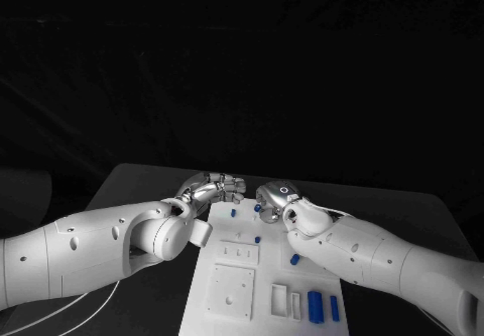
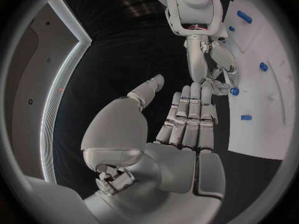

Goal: Assemble the parts on the task board

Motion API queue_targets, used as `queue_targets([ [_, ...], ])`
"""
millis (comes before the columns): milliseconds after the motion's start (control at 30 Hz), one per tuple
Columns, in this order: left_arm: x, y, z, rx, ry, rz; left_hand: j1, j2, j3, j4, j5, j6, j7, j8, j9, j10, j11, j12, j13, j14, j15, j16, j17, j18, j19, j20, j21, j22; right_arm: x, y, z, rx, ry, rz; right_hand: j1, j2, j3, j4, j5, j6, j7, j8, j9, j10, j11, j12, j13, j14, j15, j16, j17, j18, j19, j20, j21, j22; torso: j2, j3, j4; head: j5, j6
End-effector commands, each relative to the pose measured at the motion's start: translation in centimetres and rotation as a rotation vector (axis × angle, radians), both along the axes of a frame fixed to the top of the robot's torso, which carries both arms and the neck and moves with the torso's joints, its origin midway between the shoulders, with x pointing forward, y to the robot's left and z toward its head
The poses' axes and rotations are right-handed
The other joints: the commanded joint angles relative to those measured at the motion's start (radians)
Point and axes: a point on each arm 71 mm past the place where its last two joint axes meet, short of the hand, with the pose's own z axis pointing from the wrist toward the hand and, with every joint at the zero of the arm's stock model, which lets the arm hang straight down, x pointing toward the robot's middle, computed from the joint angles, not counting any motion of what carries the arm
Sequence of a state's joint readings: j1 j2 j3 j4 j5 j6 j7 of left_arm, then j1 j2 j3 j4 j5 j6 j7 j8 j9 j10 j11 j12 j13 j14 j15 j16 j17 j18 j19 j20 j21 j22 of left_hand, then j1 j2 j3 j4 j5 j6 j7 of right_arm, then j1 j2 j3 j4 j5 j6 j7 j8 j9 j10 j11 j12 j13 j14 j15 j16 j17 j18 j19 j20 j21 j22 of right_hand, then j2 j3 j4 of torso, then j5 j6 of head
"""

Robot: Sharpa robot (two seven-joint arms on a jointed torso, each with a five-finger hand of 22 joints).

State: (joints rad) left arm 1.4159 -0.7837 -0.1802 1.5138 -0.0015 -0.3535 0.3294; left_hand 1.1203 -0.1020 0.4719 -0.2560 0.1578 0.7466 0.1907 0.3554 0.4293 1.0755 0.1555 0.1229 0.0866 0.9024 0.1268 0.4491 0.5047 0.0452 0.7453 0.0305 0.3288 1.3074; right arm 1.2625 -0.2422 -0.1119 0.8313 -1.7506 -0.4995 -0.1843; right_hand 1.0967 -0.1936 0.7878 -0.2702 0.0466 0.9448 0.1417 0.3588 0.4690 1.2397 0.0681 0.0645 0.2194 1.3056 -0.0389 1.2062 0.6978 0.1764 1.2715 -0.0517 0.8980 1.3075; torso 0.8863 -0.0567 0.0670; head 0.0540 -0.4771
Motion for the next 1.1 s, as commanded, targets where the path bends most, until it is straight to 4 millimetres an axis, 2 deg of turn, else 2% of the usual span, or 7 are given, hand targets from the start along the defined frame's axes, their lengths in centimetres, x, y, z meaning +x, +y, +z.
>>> queue_targets([
  [33, 0.0, -0.1, 0.2, 0.000, -0.012, -0.005, -0.010, -0.001, 0.001, -0.006, -0.005, 0.005, 0.007, -0.006, -0.001, 0.000, 0.003, -0.005, -0.002, -0.003, 0.005, -0.004, 0.001, 0.016, -0.003, 0.000, 0.005, 0.021, 0.0, 0.1, -0.1, -0.002, 0.014, 0.001, 0.002, -0.009, -0.007, 0.001, 0.002, -0.008, 0.002, -0.005, -0.001, -0.023, 0.015, -0.001, -0.002, 0.003, 0.008, 0.005, -0.002, 0.085, -0.003, 0.007, 0.003, 0.015, 0.000, -0.0003, 0.0005, 0.000, 0.000],
  [500, 0.1, 0.2, 0.3, 0.001, -0.014, 0.003, -0.010, -0.001, 0.002, -0.008, -0.005, 0.004, 0.007, -0.006, -0.001, 0.001, 0.003, -0.006, -0.002, -0.003, 0.005, -0.005, 0.001, 0.016, -0.003, 0.000, 0.005, 0.021, -0.2, -0.5, 0.1, 0.026, 0.005, 0.002, 0.007, -0.015, -0.010, 0.009, 0.002, -0.013, 0.005, -0.009, -0.001, -0.032, 0.018, 0.000, -0.005, 0.001, 0.011, 0.006, -0.005, 0.085, -0.004, 0.009, 0.001, 0.014, -0.001, 0.0009, -0.0015, 0.002, 0.005],
  [733, 0.3, 1.0, 0.3, 0.006, -0.025, 0.018, -0.011, -0.001, 0.003, -0.008, -0.005, 0.005, 0.007, -0.006, -0.001, 0.003, 0.003, -0.006, -0.001, -0.003, 0.005, -0.005, 0.002, 0.016, -0.004, 0.000, 0.006, 0.021, -0.5, -2.0, 1.8, 0.140, 0.056, 0.046, 0.006, -0.028, -0.016, 0.024, 0.004, -0.029, 0.013, -0.019, -0.005, -0.049, 0.024, 0.000, -0.011, 0.000, 0.017, 0.007, -0.010, 0.085, -0.006, 0.012, -0.001, 0.013, -0.003, 0.0035, -0.0057, 0.001, 0.015],
  [833, 0.3, 1.6, 0.3, 0.007, -0.031, 0.032, -0.011, -0.001, 0.004, -0.009, -0.006, 0.006, 0.006, -0.006, -0.001, 0.007, 0.001, -0.005, -0.001, -0.003, 0.005, -0.005, 0.002, 0.016, -0.004, 0.000, 0.006, 0.021, -0.4, -3.5, 2.7, 0.196, 0.076, 0.045, 0.000, -0.030, -0.031, 0.027, 0.005, -0.036, 0.016, -0.024, -0.006, -0.043, 0.022, 0.004, -0.010, 0.000, 0.016, 0.007, -0.013, 0.085, -0.008, 0.015, -0.001, 0.014, -0.004, 0.0066, -0.0089, 0.004, 0.018],
  [933, 0.4, 2.0, 0.4, 0.012, -0.043, 0.039, -0.013, 0.001, 0.006, -0.011, -0.006, 0.012, 0.004, -0.003, 0.000, 0.026, -0.004, 0.004, 0.004, 0.000, 0.004, -0.005, 0.004, 0.016, -0.004, 0.000, 0.008, 0.021, -0.4, -4.9, 3.4, 0.246, 0.092, 0.034, -0.003, -0.025, -0.049, 0.025, 0.006, -0.040, 0.018, -0.027, -0.007, -0.029, 0.018, 0.010, -0.007, -0.001, 0.012, 0.008, -0.017, 0.085, -0.011, 0.017, -0.001, 0.016, -0.007, 0.0117, -0.0150, 0.007, 0.020],
  [967, 0.5, 2.2, 0.4, 0.013, -0.044, 0.044, -0.013, 0.002, 0.007, -0.013, -0.006, 0.015, 0.002, -0.002, 0.001, 0.039, -0.010, 0.010, 0.007, 0.004, 0.003, -0.002, 0.006, 0.016, -0.003, -0.001, 0.009, 0.021, -0.5, -5.8, 3.7, 0.257, 0.094, 0.026, -0.004, -0.023, -0.057, 0.023, 0.006, -0.041, 0.018, -0.028, -0.008, -0.017, 0.014, 0.015, -0.003, 0.000, 0.008, 0.009, -0.018, 0.085, -0.012, 0.018, 0.000, 0.017, -0.010, 0.0139, -0.0182, 0.008, 0.020],
  [1100, 0.7, 2.9, 0.4, 0.017, -0.045, 0.060, -0.015, 0.003, 0.007, -0.014, -0.006, 0.018, 0.002, -0.002, 0.001, 0.048, -0.014, 0.014, 0.010, 0.009, 0.000, 0.001, 0.009, 0.016, -0.001, -0.002, 0.011, 0.022, -0.4, -8.0, 4.5, 0.268, 0.107, 0.002, -0.004, -0.019, -0.080, 0.014, 0.009, -0.043, 0.019, -0.031, -0.009, 0.025, -0.001, 0.034, 0.013, 0.001, -0.007, 0.012, -0.023, 0.085, -0.013, 0.018, 0.003, 0.019, -0.017, 0.0185, -0.0248, 0.005, 0.023],
])
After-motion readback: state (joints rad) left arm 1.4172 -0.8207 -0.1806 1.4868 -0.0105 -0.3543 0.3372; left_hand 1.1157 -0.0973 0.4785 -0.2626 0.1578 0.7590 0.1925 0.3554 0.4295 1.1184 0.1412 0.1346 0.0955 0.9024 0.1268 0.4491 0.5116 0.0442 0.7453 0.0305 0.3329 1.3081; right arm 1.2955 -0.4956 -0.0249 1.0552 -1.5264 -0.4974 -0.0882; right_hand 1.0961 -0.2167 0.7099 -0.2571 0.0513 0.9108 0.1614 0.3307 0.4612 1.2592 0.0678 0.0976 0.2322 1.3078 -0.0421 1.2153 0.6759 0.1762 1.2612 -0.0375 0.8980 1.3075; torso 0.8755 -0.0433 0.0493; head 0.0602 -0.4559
